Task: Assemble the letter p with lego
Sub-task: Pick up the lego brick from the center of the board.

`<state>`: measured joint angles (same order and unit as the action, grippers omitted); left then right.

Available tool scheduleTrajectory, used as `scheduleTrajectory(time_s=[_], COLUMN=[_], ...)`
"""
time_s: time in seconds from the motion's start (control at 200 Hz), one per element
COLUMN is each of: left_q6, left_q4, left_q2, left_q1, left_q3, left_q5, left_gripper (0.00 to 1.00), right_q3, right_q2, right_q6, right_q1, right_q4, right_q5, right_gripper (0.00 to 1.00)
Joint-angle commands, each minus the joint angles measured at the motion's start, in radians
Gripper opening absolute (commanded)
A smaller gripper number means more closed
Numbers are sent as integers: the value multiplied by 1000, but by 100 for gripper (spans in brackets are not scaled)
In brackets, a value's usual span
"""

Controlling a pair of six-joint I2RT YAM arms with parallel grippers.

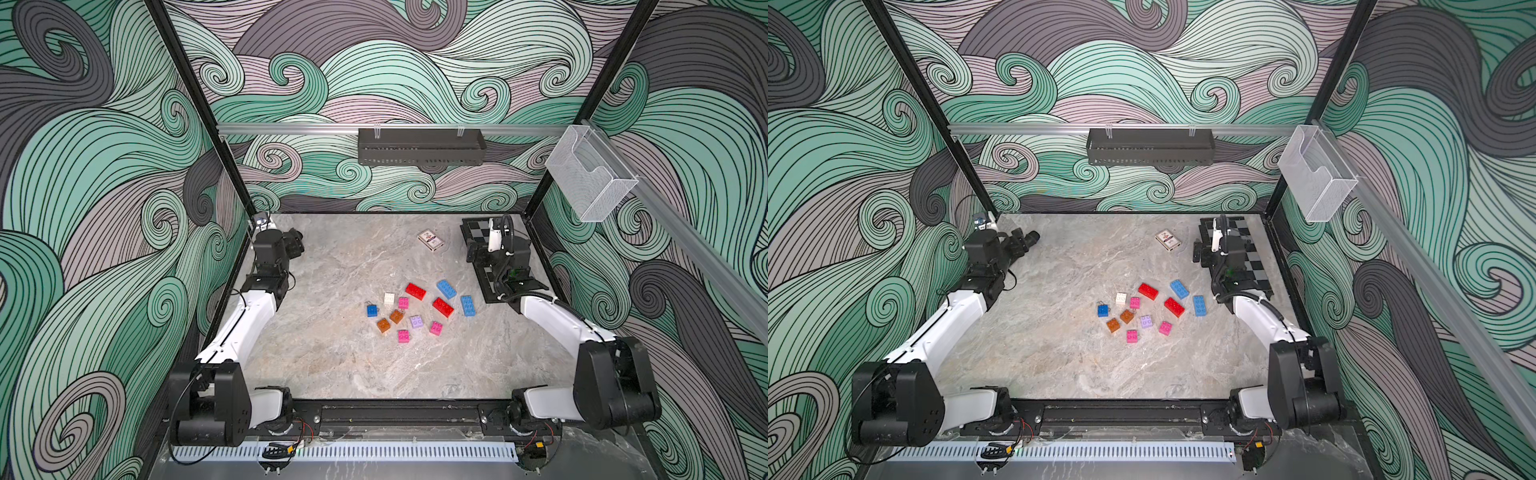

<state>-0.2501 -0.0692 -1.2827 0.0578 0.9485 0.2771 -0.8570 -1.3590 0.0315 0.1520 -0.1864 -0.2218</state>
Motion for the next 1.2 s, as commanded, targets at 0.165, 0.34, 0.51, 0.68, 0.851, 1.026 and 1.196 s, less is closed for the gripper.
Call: scheduleTrajectory(time_s=[0.165,0.34,0.51,0.68,0.851,1.026,1.196], left_q6=[-55,-108,-105,-80,-41,-84,-207], left_q4=[609,842,944,972,980,1006,957], left_q2=[-133,-225,-284,-418,-545,-602,-561], left_q1=[253,320,354,398,439,480,501], left_q3=[324,433,462,524,584,585,475], left_q5=[59,-62,-167,-207,-257,-282,-297], left_gripper=[80,80,81,79,68,56,54], right_q3=[-186,-251,-248,-298,-345,-348,-333], right_q2=[137,128,40,-56,-87,-88,-77], right_q6=[213,257,248,235,234,231,229], right_q1=[74,77,77,82,88,90,101], right_q4=[676,927,1021,1025,1024,1025,1025], right_q5=[-103,-31,79,166,159,159,150], right_gripper=[99,99,99,94,93,90,90])
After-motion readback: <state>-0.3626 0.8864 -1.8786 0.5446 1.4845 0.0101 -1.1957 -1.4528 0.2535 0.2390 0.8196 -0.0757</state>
